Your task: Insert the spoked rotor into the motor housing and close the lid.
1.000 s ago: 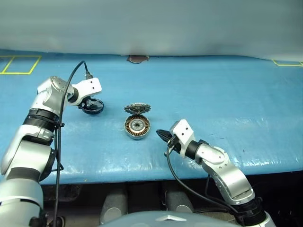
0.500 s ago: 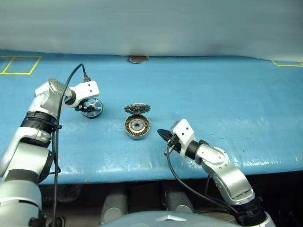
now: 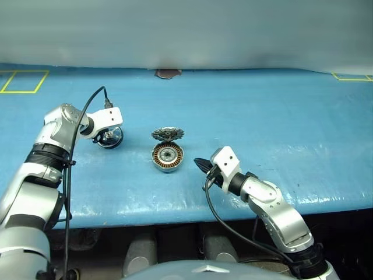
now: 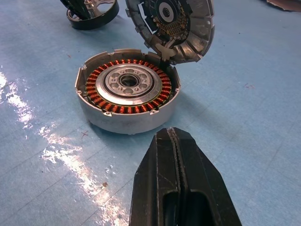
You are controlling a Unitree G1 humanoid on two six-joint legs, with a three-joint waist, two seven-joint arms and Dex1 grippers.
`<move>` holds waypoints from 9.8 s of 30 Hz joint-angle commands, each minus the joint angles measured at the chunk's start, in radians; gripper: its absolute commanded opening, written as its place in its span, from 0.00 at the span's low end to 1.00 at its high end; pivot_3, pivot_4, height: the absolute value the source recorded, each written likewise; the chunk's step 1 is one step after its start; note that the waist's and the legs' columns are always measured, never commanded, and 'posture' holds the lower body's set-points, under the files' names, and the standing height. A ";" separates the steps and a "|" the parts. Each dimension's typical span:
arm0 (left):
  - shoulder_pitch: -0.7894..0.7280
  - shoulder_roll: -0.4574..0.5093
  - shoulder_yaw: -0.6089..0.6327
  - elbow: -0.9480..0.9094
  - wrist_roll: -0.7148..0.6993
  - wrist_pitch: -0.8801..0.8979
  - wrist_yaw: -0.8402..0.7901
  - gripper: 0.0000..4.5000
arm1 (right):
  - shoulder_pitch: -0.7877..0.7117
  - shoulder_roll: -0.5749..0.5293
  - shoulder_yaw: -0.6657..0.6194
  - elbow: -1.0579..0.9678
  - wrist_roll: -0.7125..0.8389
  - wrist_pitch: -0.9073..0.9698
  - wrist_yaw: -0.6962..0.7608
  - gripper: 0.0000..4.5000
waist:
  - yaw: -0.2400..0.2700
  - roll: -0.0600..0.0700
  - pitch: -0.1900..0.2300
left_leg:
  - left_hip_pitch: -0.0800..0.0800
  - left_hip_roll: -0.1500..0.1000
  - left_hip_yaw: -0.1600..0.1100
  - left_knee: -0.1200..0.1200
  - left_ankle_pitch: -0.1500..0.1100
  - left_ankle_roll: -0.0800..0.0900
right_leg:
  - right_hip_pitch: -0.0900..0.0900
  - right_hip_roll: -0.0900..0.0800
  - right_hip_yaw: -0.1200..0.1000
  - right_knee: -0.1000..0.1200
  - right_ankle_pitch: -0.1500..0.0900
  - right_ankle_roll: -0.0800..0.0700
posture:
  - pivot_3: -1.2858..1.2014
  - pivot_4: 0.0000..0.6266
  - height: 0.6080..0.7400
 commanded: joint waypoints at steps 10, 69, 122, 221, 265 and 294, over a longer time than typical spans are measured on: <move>0.024 -0.009 -0.017 -0.007 0.015 0.012 -0.051 0.31 | -0.011 0.006 -0.026 -0.041 -0.003 -0.015 -0.023 0.00 | -0.001 0.004 -0.003 | 0.000 0.000 0.000 0.000 0.000 0.000 | 0.000 0.000 0.000 0.000 0.000 0.000 | 0.52 0.24 1.00; -0.086 -0.159 0.021 -0.032 -0.486 -0.153 -0.509 0.30 | 0.009 0.020 0.014 0.090 0.036 -0.261 0.180 0.00 | 0.008 0.001 -0.001 | -0.002 0.000 -0.001 0.000 0.000 0.000 | -0.001 0.001 0.000 -0.001 0.000 -0.001 | 0.52 0.24 1.00; -0.206 -0.251 0.006 0.139 -0.302 -0.321 -0.489 0.30 | 0.001 0.052 -0.001 0.121 0.000 -0.308 0.113 0.00 | 0.007 0.001 -0.001 | -0.002 0.000 -0.001 0.000 0.000 0.000 | 0.000 0.001 0.000 -0.001 0.000 0.000 | 0.52 0.24 1.00; 0.470 -0.106 0.377 -0.518 -0.626 0.058 -0.033 0.70 | -0.488 0.214 -0.066 0.562 -0.081 -0.348 0.068 0.00 | -0.011 0.002 0.000 | -0.001 0.000 -0.001 -0.003 0.000 0.000 | -0.001 0.000 0.000 -0.001 0.000 -0.001 | 0.52 0.24 1.00; 0.441 -0.111 0.343 -0.481 -0.642 0.063 -0.031 0.71 | -0.248 0.330 0.071 0.508 -0.038 -0.237 0.120 0.08 | -0.020 0.001 -0.001 | 0.016 0.001 0.000 -0.011 0.000 0.000 | 0.011 -0.001 0.000 -0.004 -0.002 -0.004 | 0.52 0.24 1.00; 0.454 -0.114 0.348 -0.483 -0.627 0.044 0.008 0.71 | -0.286 0.321 0.127 0.516 -0.145 -0.331 0.068 0.99 | -0.021 0.001 -0.001 | 0.016 0.001 0.000 -0.020 0.000 0.000 | 0.007 0.000 -0.001 -0.005 -0.006 -0.008 | 0.52 0.24 1.00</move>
